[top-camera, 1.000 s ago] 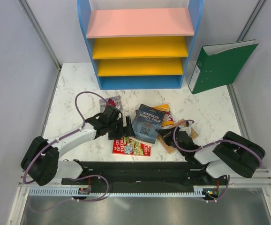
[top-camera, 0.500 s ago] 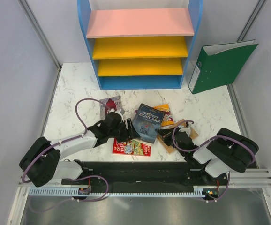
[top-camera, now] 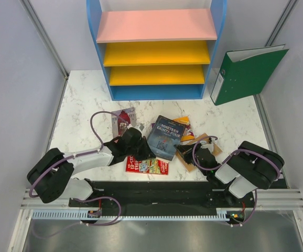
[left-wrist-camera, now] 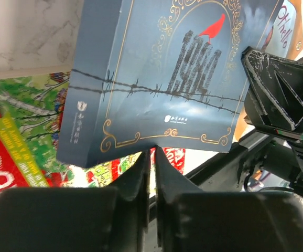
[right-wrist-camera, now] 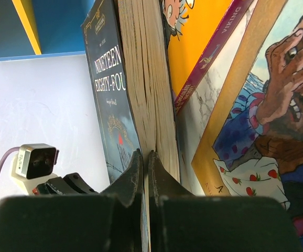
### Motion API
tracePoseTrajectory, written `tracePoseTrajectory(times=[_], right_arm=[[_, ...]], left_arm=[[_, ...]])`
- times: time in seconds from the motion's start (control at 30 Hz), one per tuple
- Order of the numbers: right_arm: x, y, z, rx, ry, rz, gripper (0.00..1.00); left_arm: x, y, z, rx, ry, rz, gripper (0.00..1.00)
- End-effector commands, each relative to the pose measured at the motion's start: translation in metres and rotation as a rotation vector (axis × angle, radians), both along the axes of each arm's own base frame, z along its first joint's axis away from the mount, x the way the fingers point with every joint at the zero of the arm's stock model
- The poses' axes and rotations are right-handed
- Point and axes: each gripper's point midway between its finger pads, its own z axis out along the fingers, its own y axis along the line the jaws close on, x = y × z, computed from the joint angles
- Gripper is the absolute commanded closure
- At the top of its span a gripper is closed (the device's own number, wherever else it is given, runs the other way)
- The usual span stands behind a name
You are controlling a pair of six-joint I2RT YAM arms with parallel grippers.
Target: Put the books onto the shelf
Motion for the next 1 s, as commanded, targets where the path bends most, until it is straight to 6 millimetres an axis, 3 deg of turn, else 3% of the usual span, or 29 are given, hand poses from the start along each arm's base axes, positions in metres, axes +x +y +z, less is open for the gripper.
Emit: tracePoseTrajectory(times=[0.0,0.1,0.23,0.37,0.57,0.73,0.93,0.97], right_arm=[[0.000,0.003,0.009,0.067,-0.014,-0.003,1.00],[-0.002,0.003,0.009,0.082,-0.010,-0.001,1.00],[-0.002,0.004,0.010,0.096,-0.014,0.002,1.00],[-0.002,0.004,0.013,0.115,-0.014,0.010,1.00],[-0.008,0.002,0.019,0.157,-0.011,0.027,1.00],[-0.018,-0.006,0.009,0.144,0.020,0.036,1.00],[-0.019,0.002,0.009,0.155,0.019,0.066,1.00],[-0.020,0.001,0.003,0.148,0.034,0.065,1.00]], left_arm=[[0.014,0.008,0.019,0.036,-0.083,0.045,0.64],[0.011,0.022,0.019,0.098,-0.088,0.053,0.25],[0.009,0.045,0.017,0.187,-0.097,0.094,0.13],[0.013,0.053,0.015,0.195,-0.106,0.118,0.10],[0.033,0.040,0.017,0.177,-0.171,0.115,0.12],[0.049,0.029,0.016,0.167,-0.205,0.124,0.13],[0.059,0.017,0.013,0.123,-0.224,0.136,0.19],[0.060,0.014,0.013,0.115,-0.225,0.134,0.26]])
